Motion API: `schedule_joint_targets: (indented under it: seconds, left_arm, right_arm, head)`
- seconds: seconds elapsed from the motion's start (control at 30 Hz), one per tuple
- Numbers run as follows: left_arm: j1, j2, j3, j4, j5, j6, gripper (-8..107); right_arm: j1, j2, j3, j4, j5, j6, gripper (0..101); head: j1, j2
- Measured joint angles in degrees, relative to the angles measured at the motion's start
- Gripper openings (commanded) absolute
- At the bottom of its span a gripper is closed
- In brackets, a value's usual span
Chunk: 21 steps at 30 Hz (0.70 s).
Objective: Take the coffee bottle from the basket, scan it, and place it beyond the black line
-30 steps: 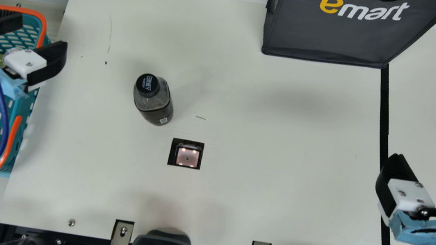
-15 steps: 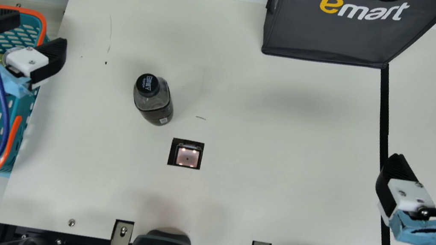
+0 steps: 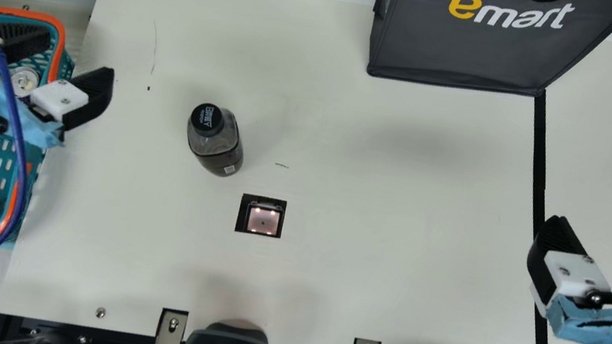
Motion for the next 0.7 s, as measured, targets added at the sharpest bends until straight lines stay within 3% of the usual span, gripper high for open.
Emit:
schedule_joint_targets:
  seconds: [0.7]
  left_arm:
    - [-14.1,2.7,1.7,5.2,-8.5,-8.7,90]
  right_arm:
    - [0.0,0.0,0.0,0.0,-0.1,0.0,91]
  head:
    - [0.0,0.0]
